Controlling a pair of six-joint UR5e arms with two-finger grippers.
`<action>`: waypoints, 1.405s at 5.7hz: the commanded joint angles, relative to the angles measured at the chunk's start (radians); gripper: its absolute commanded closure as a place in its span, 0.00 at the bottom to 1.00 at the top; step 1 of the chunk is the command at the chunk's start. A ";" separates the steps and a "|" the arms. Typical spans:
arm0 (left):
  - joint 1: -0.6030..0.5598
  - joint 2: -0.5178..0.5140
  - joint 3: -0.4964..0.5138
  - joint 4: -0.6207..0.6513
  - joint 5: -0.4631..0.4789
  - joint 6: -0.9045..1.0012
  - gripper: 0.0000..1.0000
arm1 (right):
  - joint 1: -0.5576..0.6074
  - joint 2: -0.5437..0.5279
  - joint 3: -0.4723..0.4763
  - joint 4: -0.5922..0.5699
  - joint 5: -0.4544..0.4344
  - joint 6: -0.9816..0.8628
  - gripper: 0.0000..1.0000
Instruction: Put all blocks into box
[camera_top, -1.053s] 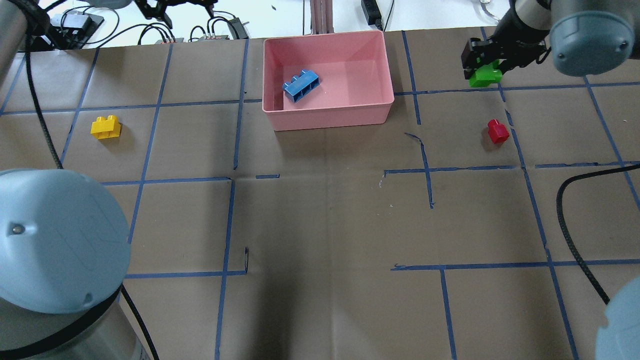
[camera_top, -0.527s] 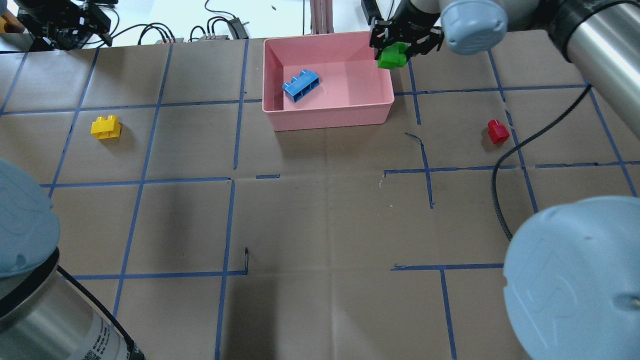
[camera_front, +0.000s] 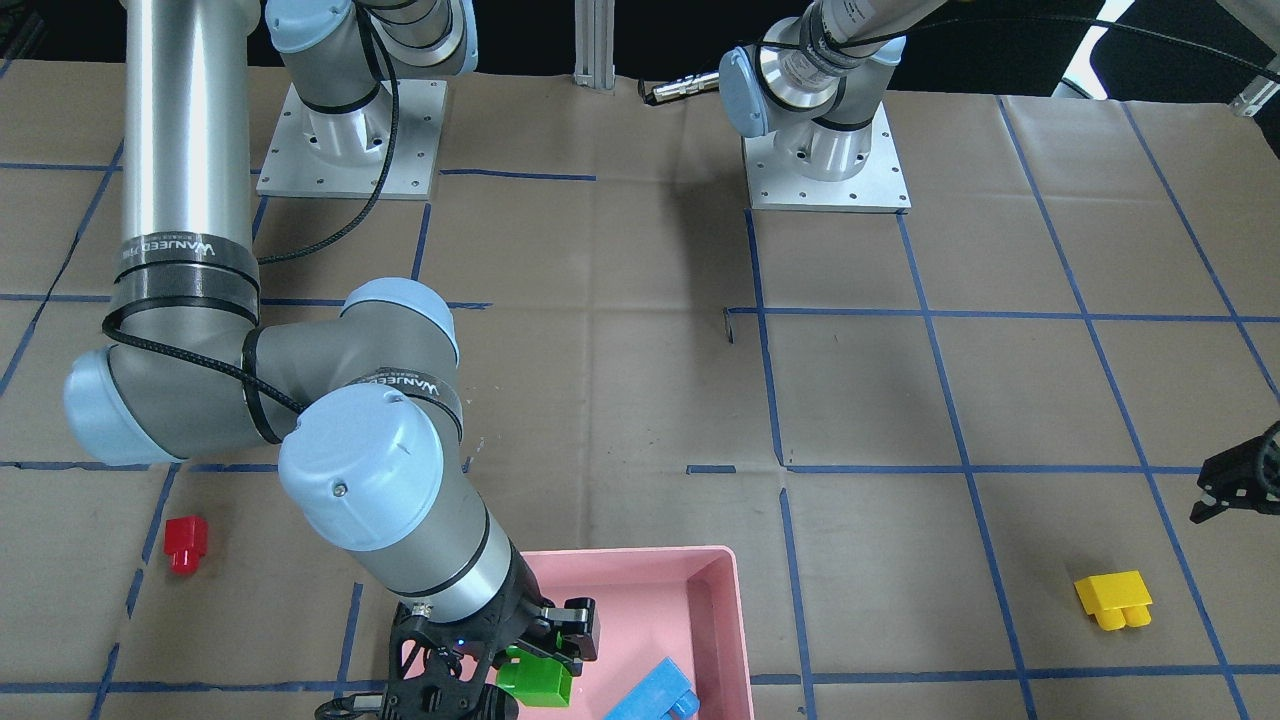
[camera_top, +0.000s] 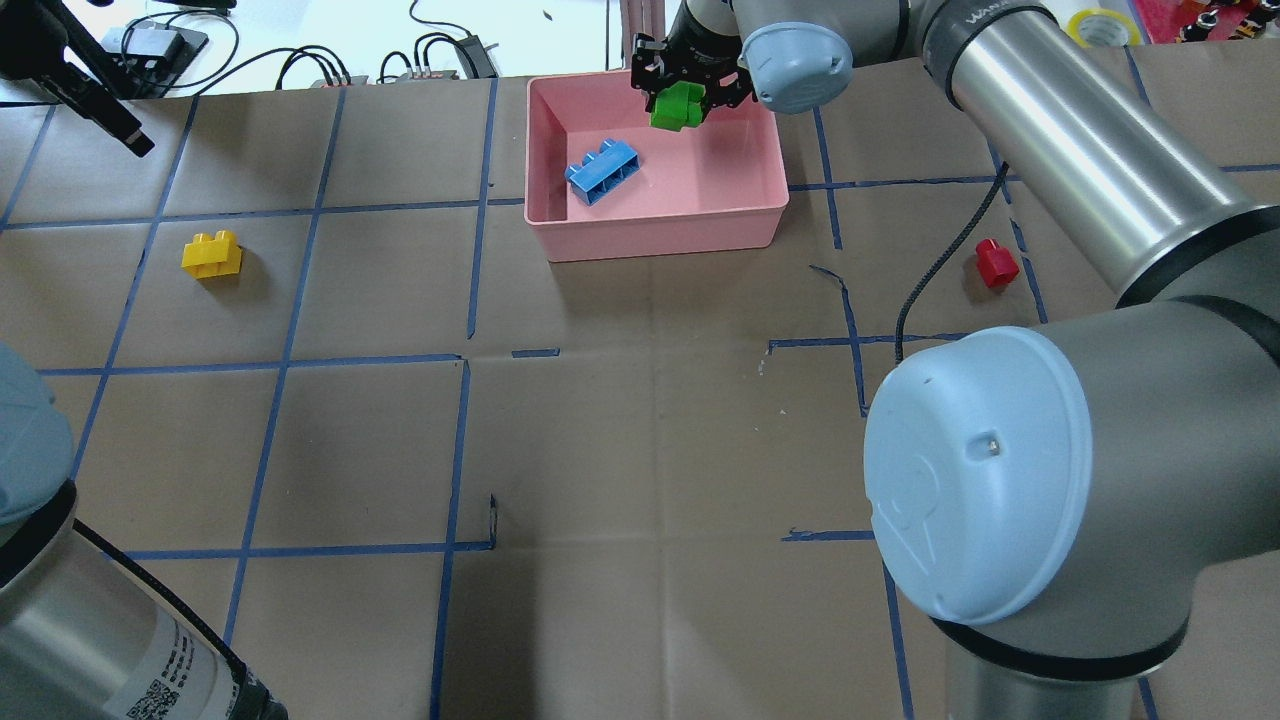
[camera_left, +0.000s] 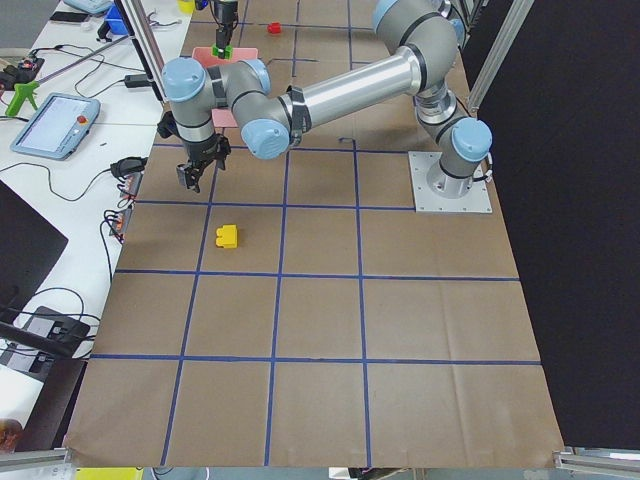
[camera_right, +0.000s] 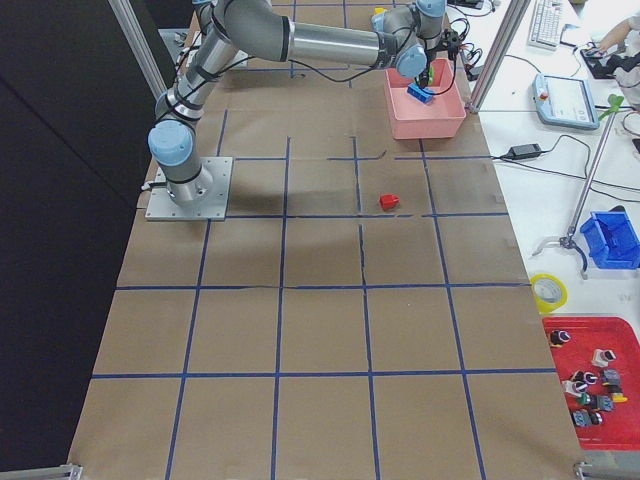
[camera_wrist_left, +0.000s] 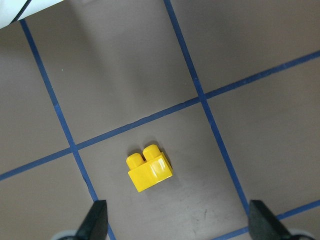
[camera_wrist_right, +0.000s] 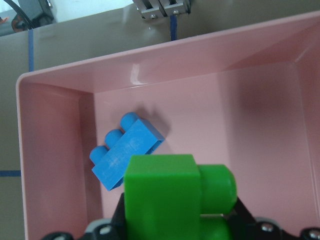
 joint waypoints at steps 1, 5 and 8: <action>0.070 -0.010 -0.040 -0.018 -0.004 0.430 0.00 | 0.003 0.009 0.003 -0.070 -0.013 0.005 0.00; 0.055 -0.122 -0.040 0.085 0.000 0.737 0.00 | -0.134 -0.176 0.045 0.327 -0.131 -0.278 0.00; 0.012 -0.199 -0.081 0.240 -0.008 0.729 0.00 | -0.351 -0.244 0.139 0.380 -0.130 -0.604 0.01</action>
